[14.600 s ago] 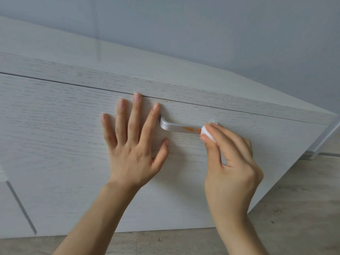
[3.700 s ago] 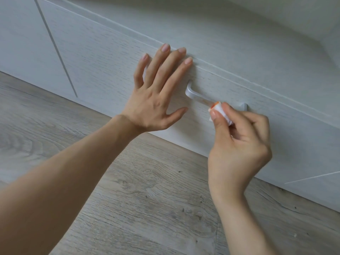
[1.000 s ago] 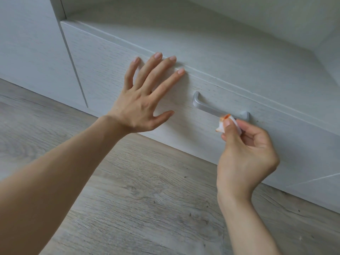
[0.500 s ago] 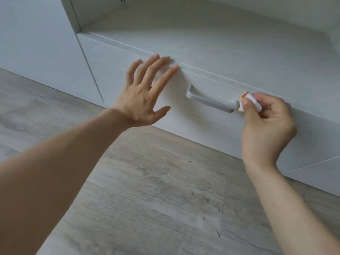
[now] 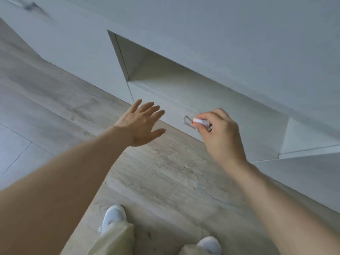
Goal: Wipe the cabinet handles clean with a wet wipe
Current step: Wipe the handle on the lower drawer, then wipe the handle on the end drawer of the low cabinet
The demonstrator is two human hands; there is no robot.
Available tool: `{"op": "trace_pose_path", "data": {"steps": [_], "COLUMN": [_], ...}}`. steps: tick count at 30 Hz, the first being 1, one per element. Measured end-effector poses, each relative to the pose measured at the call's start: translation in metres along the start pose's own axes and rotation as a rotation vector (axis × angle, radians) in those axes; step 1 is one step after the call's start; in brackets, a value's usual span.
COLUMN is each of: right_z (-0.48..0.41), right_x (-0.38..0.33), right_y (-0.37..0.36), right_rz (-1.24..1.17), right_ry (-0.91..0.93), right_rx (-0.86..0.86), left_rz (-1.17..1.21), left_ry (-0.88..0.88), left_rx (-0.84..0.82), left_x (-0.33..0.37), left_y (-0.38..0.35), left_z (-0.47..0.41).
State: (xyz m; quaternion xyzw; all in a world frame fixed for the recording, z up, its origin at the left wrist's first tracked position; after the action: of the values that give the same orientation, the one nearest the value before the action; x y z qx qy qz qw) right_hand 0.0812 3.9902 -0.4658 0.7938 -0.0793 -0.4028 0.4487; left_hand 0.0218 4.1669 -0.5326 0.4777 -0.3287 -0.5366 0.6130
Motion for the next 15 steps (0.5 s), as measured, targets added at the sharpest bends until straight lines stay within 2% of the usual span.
{"op": "trace_pose_path", "data": {"steps": [3,7,10,15], "right_z": [-0.034,-0.090,-0.129,-0.175], "right_x": [-0.051,-0.104,-0.146,-0.231], "right_y": [0.042,0.068,0.051,-0.022], "right_rz": [0.091,0.176,0.171,0.157], "right_ry": [0.112,0.093,0.008,-0.075], "right_rx": [-0.134,-0.164,-0.185,-0.251], "left_rz": [-0.002,0.046,0.026,-0.003], "left_ry": [0.056,0.110,0.089,0.090], "left_rx": [-0.044,0.007,0.056,0.080], "left_x": [-0.033,-0.091,-0.152,-0.283], "left_y": [0.048,0.106,0.134,0.145], "left_z": [0.031,0.057,0.069,0.093]}}
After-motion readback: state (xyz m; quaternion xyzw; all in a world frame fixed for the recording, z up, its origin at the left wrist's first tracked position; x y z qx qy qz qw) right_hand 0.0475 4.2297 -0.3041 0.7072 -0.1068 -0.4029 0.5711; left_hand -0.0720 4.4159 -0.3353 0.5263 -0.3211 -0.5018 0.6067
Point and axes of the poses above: each hand's wrist, its own z-axis away from the middle knuckle, its own y-axis out of the back of the hand, x = y × z, the point moved 6 cm from there along -z, towards the middle knuckle, and after that the axes turned 13 degrees about y, right-handed, at the moved point
